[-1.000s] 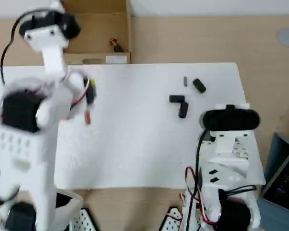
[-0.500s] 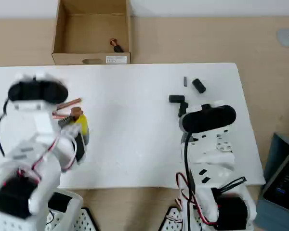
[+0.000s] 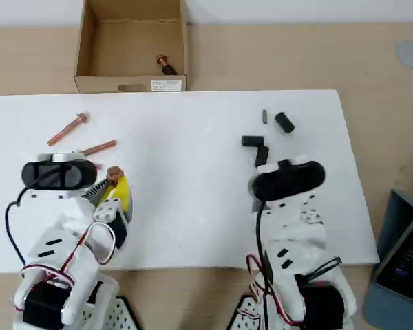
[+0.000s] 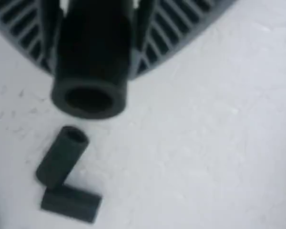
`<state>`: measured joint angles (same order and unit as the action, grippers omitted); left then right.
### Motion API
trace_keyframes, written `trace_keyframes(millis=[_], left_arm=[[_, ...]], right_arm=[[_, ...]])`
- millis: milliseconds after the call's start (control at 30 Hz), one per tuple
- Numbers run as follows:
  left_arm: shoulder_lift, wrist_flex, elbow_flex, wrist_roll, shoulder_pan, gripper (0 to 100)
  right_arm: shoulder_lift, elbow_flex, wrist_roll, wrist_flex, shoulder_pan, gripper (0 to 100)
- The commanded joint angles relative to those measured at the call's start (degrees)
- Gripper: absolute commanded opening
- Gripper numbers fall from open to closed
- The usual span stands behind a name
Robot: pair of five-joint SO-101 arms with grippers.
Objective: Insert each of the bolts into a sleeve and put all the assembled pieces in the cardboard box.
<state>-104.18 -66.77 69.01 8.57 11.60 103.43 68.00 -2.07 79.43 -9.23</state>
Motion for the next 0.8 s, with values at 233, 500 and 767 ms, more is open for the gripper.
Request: trace_keyframes(millis=[233,500,767], left_arm=[[-0.5,21.6,5.2,7.9,0.6,0],[-0.5,26.7,4.9,17.2,8.6,0],[-0.4,32.8,4.9,19.1,11.5,0]], right_arm=[[6.1,5.8,0.3,-9.7,-15.9,0.9],[6.1,8.8,0.2,-15.5,-28.0,0.9],[6.1,9.3,0.6,-18.0,-34.9,0.9]])
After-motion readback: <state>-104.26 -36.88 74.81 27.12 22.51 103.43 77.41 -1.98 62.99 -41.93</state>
